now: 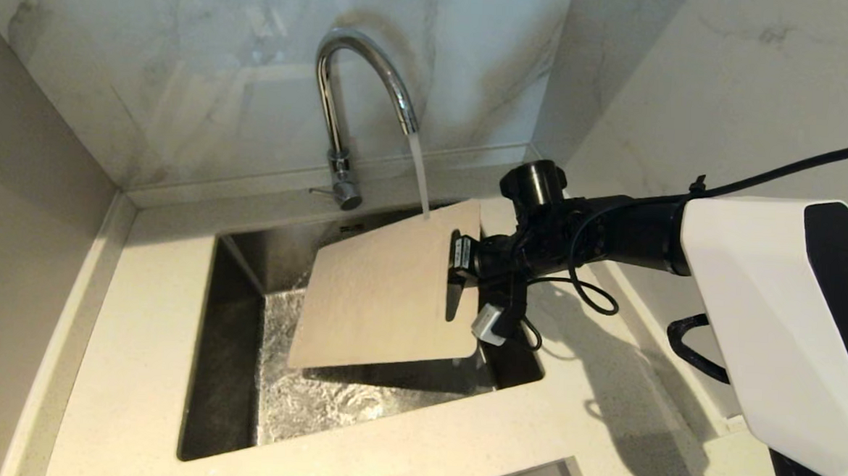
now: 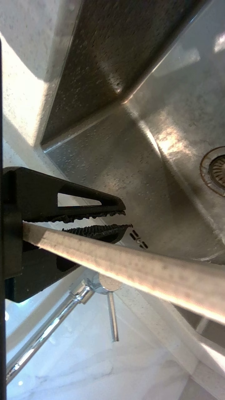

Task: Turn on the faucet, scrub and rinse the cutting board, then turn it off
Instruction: Scrub the cutting board underwater

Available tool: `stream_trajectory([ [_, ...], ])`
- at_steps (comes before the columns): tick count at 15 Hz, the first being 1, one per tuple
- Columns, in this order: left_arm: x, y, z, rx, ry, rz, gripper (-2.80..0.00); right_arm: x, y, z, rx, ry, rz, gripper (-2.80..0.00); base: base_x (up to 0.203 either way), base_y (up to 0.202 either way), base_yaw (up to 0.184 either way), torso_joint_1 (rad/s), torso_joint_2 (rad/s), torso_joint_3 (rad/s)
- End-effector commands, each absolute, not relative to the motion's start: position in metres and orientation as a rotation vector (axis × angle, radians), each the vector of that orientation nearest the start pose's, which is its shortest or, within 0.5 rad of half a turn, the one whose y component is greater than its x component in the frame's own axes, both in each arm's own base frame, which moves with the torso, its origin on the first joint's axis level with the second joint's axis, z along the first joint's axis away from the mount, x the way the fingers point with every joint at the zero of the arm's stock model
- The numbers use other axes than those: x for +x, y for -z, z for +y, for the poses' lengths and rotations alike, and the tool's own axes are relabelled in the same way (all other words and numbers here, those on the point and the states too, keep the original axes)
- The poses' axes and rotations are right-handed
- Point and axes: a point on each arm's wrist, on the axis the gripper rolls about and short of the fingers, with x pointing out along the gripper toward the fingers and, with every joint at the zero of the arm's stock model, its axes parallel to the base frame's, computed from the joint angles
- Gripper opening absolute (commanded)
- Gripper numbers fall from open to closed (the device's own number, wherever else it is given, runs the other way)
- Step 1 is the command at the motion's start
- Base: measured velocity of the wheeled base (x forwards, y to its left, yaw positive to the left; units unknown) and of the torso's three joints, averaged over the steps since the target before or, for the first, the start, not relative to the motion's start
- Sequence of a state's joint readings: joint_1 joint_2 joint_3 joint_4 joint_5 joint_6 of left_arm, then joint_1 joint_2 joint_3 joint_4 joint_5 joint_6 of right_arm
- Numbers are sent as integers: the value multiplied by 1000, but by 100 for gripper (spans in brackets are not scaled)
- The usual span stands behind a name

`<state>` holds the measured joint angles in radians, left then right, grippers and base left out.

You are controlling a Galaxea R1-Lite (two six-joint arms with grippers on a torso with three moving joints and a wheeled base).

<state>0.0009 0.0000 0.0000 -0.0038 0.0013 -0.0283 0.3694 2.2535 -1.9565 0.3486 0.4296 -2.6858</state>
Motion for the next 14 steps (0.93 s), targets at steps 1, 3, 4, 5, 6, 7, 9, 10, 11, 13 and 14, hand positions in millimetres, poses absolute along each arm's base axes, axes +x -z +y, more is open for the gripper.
stream_trajectory([
  [1,-23,-76,0,-29,-4,-2,-280,415,-198,171,-2372,-1103,-813,-280,0,0,0,0,0,0],
  [3,-22,-75,0,-29,-4,-1,-280,409,-208,169,-2377,-1083,-820,-280,0,0,0,0,0,0],
  [4,-22,-75,0,-29,-3,0,-280,406,-211,168,-2377,-1077,-824,-280,0,0,0,0,0,0],
  [5,-22,-75,0,-29,-3,0,-280,402,-214,167,-2376,-1078,-826,-280,0,0,0,0,0,0],
  [6,-22,-75,0,-29,-5,0,-280,398,-214,167,-2373,-1087,-827,-280,0,0,0,0,0,0],
  [7,-22,-75,0,-29,-3,0,-280,393,-216,167,-2370,-1094,-834,-280,0,0,0,0,0,0],
  [9,-22,-75,0,-29,-4,0,-280,382,-218,170,-2349,-1113,-870,-280,0,0,0,0,0,0],
  [10,-22,-75,0,-28,-4,0,-280,376,-221,172,-2343,-1116,-888,-280,0,0,0,0,0,0],
  [11,-22,-75,0,-28,-3,0,-280,370,-224,172,-2341,-1116,-898,-280,0,0,0,0,0,0],
  [13,-22,-75,0,-25,-4,0,-280,363,-229,170,-2343,-1079,-910,-280,0,0,0,0,0,0],
  [14,-23,-75,0,-22,-5,0,-280,361,-230,170,-2339,-1057,-915,-280,0,0,0,0,0,0],
])
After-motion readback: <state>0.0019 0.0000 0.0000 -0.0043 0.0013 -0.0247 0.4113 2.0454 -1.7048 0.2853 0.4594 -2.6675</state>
